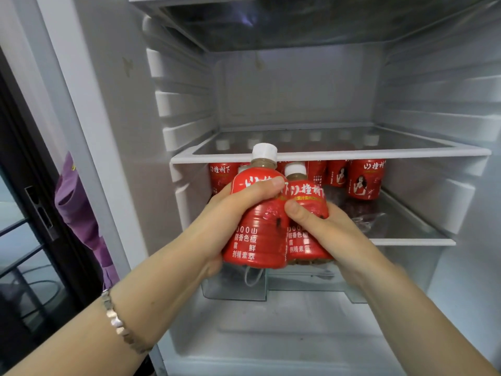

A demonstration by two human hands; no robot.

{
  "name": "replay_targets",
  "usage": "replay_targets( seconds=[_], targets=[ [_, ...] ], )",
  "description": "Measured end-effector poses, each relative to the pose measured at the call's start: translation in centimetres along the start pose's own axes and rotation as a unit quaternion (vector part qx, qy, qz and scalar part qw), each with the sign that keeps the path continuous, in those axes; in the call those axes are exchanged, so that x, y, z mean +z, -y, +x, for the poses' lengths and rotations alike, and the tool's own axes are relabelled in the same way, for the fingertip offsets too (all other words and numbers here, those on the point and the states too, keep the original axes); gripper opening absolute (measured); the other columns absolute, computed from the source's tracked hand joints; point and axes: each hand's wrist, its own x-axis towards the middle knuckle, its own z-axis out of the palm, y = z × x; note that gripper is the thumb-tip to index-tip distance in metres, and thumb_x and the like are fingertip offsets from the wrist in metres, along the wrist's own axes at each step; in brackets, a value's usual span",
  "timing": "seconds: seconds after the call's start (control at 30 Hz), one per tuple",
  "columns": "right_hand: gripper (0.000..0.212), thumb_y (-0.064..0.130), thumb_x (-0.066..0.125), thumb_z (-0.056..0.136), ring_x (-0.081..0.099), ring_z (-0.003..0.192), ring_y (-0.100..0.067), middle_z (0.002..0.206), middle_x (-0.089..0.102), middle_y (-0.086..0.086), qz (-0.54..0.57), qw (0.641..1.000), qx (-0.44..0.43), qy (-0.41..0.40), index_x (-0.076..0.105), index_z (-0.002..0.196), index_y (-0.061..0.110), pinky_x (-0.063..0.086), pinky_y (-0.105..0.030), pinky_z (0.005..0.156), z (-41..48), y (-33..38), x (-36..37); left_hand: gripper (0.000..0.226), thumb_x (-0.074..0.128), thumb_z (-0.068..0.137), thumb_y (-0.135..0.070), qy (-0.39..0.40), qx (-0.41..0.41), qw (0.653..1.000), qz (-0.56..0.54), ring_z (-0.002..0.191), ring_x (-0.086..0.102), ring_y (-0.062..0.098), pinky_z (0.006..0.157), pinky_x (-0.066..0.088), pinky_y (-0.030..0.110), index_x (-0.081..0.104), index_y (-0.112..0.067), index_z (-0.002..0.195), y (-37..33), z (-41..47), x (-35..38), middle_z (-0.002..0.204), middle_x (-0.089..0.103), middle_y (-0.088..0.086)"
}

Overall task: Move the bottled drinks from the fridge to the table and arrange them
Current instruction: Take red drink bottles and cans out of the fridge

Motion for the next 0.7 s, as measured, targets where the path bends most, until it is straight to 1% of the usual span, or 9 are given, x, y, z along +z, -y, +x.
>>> replay_targets(
  seconds=[0.03, 0.07, 0.13, 0.23, 0.33, 0.4, 0.5, 0.63, 0.7],
  targets=[
    [0.067, 0.054, 0.069, 0.041, 0.072, 0.076, -0.007, 0.089, 0.074, 0.007, 0.014, 1.000, 0.005, -0.001, 0.061, 0.102, 0.028, 0.055, -0.018, 0.061, 0.0, 0.1, -0.2, 0.048, 0.075, 0.058, -0.033, 0.009, 0.002, 1.000, -0.021, 0.079, 0.071, 0.025, 0.075, 0.057, 0.038, 0.070, -0.014, 0.102, -0.1, 0.3, 0.2, 0.093, 0.074, 0.011],
    [0.066, 0.053, 0.069, 0.041, 0.072, 0.077, -0.009, 0.089, 0.075, 0.006, 0.029, 0.999, 0.015, 0.003, 0.061, 0.101, 0.027, 0.056, -0.023, 0.066, 0.0, 0.2, -0.3, 0.052, 0.078, 0.053, -0.031, 0.022, -0.005, 0.999, -0.041, 0.074, 0.070, 0.024, 0.075, 0.057, 0.037, 0.071, -0.012, 0.101, -0.5, 0.0, 0.6, 0.089, 0.073, 0.010],
    [0.073, 0.054, 0.069, 0.039, 0.072, 0.077, -0.014, 0.088, 0.076, 0.002, 0.062, 0.997, 0.047, 0.017, 0.061, 0.104, 0.022, 0.056, -0.031, 0.071, 0.3, 0.2, -0.5, 0.051, 0.081, 0.053, -0.023, 0.045, -0.014, 0.996, -0.074, 0.073, 0.066, 0.024, 0.082, 0.056, 0.037, 0.069, -0.007, 0.100, -1.3, 0.3, 1.1, 0.084, 0.070, 0.010],
    [0.077, 0.054, 0.070, 0.037, 0.073, 0.075, -0.015, 0.087, 0.076, -0.002, 0.104, 0.992, 0.069, 0.026, 0.061, 0.106, 0.018, 0.056, -0.032, 0.065, 0.6, 0.1, -0.3, 0.044, 0.082, 0.057, -0.026, 0.064, -0.035, 0.992, -0.099, 0.070, 0.066, 0.023, 0.077, 0.057, 0.035, 0.068, -0.006, 0.094, -1.2, 0.4, 1.0, 0.082, 0.070, 0.011],
    [0.076, 0.049, 0.072, 0.042, 0.073, 0.081, -0.018, 0.094, 0.075, -0.003, 0.133, 0.989, 0.068, 0.014, 0.060, 0.112, 0.020, 0.057, -0.033, 0.068, 0.4, -0.4, 0.0, 0.049, 0.075, 0.064, -0.038, 0.072, -0.040, 0.992, -0.100, 0.068, 0.069, 0.024, 0.067, 0.059, 0.036, 0.064, -0.007, 0.101, -0.1, 0.0, 0.4, 0.084, 0.071, 0.013],
    [0.075, 0.046, 0.074, 0.045, 0.072, 0.085, -0.020, 0.097, 0.075, -0.004, 0.137, 0.988, 0.073, 0.010, 0.059, 0.114, 0.021, 0.057, -0.035, 0.070, 0.2, -0.9, 0.4, 0.051, 0.074, 0.066, -0.040, 0.056, -0.040, 0.992, -0.101, 0.070, 0.070, 0.025, 0.068, 0.060, 0.038, 0.063, -0.008, 0.105, 0.7, -0.4, 0.1, 0.087, 0.072, 0.014],
    [0.083, 0.045, 0.077, 0.042, 0.072, 0.087, -0.020, 0.100, 0.074, -0.004, 0.125, 0.989, 0.077, -0.002, 0.056, 0.118, 0.020, 0.057, -0.035, 0.070, -0.2, -1.7, 0.8, 0.052, 0.074, 0.065, -0.040, 0.035, -0.046, 0.992, -0.108, 0.075, 0.071, 0.026, 0.074, 0.058, 0.041, 0.064, -0.010, 0.106, 2.0, -0.8, -0.2, 0.093, 0.072, 0.015],
    [0.062, 0.040, 0.074, 0.045, 0.071, 0.082, -0.017, 0.091, 0.074, 0.000, 0.117, 0.991, 0.065, -0.002, 0.060, 0.103, 0.023, 0.056, -0.035, 0.070, -0.4, -1.8, 1.2, 0.047, 0.070, 0.064, -0.040, 0.022, -0.038, 0.990, -0.135, 0.071, 0.071, 0.024, 0.068, 0.060, 0.039, 0.065, -0.011, 0.101, 3.1, -1.2, -0.8, 0.087, 0.073, 0.012],
    [0.060, 0.039, 0.075, 0.044, 0.070, 0.085, -0.019, 0.093, 0.073, -0.002, 0.115, 0.991, 0.062, 0.004, 0.060, 0.100, 0.024, 0.056, -0.038, 0.075, -0.4, -1.8, 1.4, 0.043, 0.073, 0.066, -0.038, 0.019, -0.029, 0.989, -0.145, 0.068, 0.071, 0.021, 0.063, 0.060, 0.035, 0.065, -0.011, 0.099, 3.3, -1.5, -1.2, 0.082, 0.073, 0.010]
  ],
)
